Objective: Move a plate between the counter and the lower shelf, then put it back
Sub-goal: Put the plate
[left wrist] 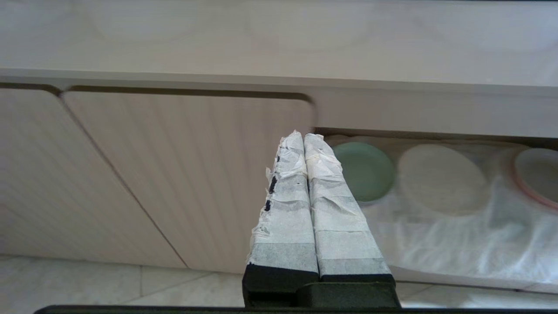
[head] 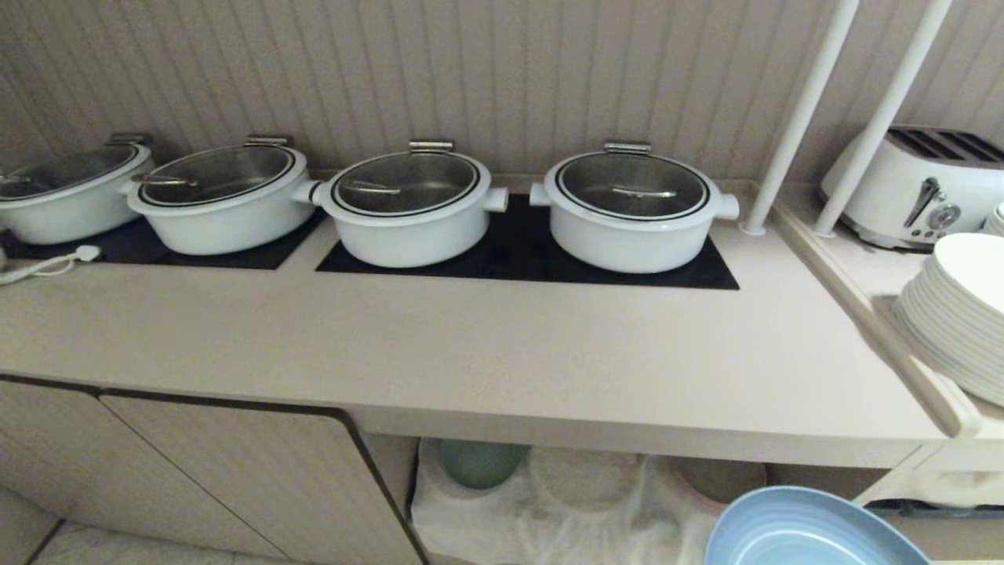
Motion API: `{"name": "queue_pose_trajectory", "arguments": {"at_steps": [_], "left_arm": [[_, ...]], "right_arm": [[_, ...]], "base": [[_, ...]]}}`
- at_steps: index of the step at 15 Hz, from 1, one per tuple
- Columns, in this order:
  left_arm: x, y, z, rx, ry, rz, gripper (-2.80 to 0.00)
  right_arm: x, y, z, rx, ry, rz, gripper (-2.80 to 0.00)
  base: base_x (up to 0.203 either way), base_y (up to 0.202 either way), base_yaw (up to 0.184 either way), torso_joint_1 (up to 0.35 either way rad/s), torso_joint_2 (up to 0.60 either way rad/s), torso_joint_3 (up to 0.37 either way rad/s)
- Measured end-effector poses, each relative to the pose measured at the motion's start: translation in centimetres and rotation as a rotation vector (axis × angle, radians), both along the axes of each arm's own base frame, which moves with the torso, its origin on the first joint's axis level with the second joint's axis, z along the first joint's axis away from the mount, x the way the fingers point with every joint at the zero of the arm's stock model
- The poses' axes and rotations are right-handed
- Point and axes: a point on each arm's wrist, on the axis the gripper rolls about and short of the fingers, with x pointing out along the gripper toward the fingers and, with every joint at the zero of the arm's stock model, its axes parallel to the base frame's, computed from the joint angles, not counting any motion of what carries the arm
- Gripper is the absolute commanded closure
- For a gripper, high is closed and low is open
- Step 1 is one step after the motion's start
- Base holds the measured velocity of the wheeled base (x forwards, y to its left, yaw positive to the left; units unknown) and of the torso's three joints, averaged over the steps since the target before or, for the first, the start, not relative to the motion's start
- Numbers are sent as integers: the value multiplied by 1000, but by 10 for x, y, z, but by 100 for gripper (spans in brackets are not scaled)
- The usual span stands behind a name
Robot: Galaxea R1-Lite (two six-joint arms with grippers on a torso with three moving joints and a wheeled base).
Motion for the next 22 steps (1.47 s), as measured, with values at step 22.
{"name": "queue_pose_trajectory", "arguments": {"at_steps": [22], "left_arm": [[0,0,0,-1,1,-1,0]], "right_arm": [[0,0,0,-1,0,0,0]], "base": [[0,143,-1,1,2,2]]}}
